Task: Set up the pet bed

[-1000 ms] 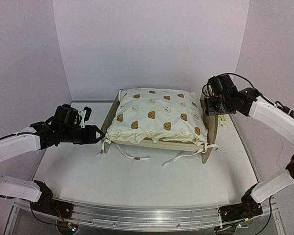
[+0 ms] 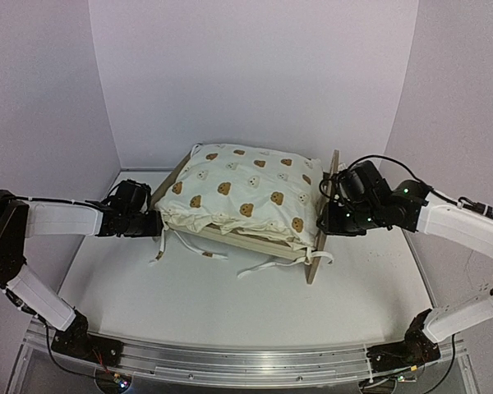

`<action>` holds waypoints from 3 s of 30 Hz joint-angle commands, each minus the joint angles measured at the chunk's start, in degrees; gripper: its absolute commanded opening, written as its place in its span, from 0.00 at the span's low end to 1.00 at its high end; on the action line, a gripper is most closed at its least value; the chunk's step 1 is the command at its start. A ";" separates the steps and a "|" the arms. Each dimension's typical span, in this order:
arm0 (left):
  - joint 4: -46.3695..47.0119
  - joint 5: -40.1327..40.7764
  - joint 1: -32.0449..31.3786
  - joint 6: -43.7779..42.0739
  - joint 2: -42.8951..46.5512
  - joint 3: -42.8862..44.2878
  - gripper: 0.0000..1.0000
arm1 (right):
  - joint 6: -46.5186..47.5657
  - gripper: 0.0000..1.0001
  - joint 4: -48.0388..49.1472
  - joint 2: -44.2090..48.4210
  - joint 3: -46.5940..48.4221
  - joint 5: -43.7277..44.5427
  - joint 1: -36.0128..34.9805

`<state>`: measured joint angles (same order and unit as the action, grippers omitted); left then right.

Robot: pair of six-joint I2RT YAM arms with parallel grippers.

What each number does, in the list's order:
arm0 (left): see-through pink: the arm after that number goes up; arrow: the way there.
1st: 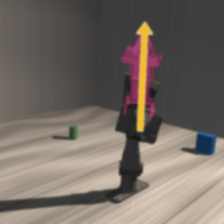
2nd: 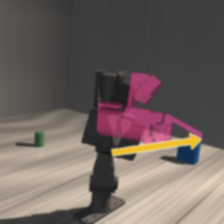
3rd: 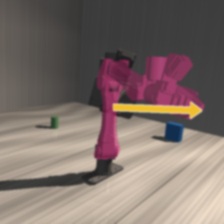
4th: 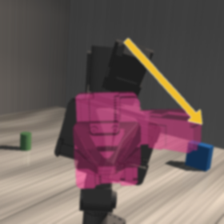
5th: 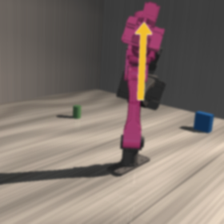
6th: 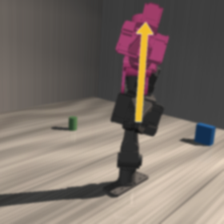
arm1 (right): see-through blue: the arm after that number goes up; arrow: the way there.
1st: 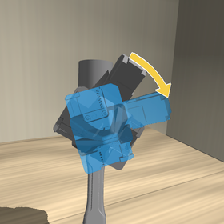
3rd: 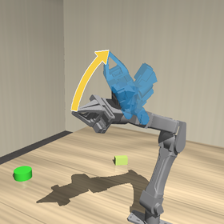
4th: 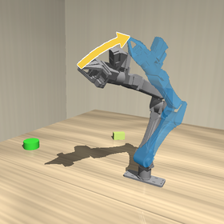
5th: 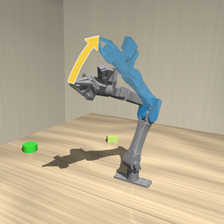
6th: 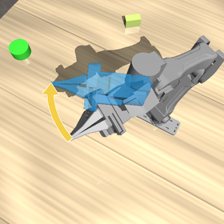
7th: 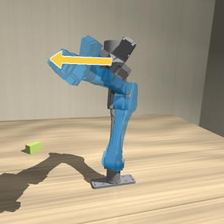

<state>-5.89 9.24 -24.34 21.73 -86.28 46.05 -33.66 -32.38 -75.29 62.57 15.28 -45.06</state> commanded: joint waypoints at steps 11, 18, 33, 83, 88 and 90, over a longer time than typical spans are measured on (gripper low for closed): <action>-4.89 0.68 6.86 -3.82 1.47 7.27 0.72 | 7.74 0.87 1.93 -0.54 3.00 -2.33 -8.37; -13.21 -1.64 6.80 -1.63 13.34 4.53 0.86 | 10.73 0.93 0.82 4.83 5.33 -7.39 8.10; -16.39 -10.64 5.63 1.80 24.61 -0.70 0.93 | -12.27 0.65 19.08 -38.99 39.07 -43.80 43.92; 11.26 -10.20 -4.06 0.34 -10.85 8.48 0.85 | -31.20 0.51 69.68 -31.48 -10.77 -69.78 33.12; 8.47 -12.24 -1.89 -3.20 -15.56 15.71 0.85 | -28.84 0.51 69.63 -22.15 -24.39 -61.24 23.40; 8.21 -14.00 -1.08 -4.62 -16.98 17.94 0.85 | -28.59 0.50 69.47 -19.49 -27.56 -56.68 18.48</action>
<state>-3.36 1.63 -24.45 22.13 -101.29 55.75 -64.43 37.10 -99.55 40.80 -44.50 -14.37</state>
